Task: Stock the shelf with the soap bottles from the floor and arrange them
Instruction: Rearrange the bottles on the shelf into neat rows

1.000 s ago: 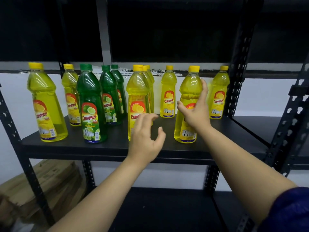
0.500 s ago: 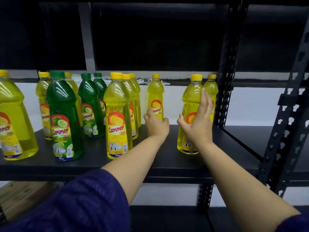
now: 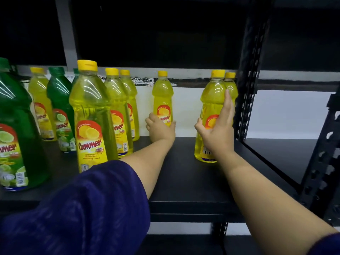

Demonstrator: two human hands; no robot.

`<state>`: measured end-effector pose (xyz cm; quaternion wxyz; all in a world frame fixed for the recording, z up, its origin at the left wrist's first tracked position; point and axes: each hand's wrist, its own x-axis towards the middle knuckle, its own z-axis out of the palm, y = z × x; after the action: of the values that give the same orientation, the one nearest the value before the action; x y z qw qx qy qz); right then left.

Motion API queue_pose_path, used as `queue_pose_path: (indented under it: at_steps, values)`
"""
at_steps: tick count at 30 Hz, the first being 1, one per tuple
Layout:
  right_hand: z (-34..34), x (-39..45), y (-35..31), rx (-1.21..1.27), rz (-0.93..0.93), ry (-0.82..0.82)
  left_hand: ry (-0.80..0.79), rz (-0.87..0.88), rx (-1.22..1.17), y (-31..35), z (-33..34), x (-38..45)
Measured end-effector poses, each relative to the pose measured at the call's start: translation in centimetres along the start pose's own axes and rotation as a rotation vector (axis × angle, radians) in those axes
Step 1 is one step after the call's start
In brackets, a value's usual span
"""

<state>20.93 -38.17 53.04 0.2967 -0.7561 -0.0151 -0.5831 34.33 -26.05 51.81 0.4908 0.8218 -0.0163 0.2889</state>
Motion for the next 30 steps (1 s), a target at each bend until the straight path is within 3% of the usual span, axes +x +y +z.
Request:
queue_pose_path:
  at_steps: [8,17,23,26,30]
  values:
    - [0.2,-0.2,0.3,-0.003,-0.014,-0.011,-0.105,0.094,0.024,1.3,0.8,-1.4]
    - [0.0,-0.6,-0.4,-0.009,0.051,-0.043,-0.252,-0.033,-0.134,1.5,-3.5,-1.9]
    - [1.4,-0.6,-2.4,0.028,0.006,-0.170,-0.423,0.267,-0.094,-0.3,-8.8,-4.8]
    - [3.2,-1.3,-3.2,0.062,0.000,-0.223,-0.529,0.261,-0.175,-1.0,-9.9,-5.2]
    - [4.2,-3.1,-2.0,0.181,0.158,-0.348,-0.653,0.218,-0.230,-1.2,-10.0,-5.7]
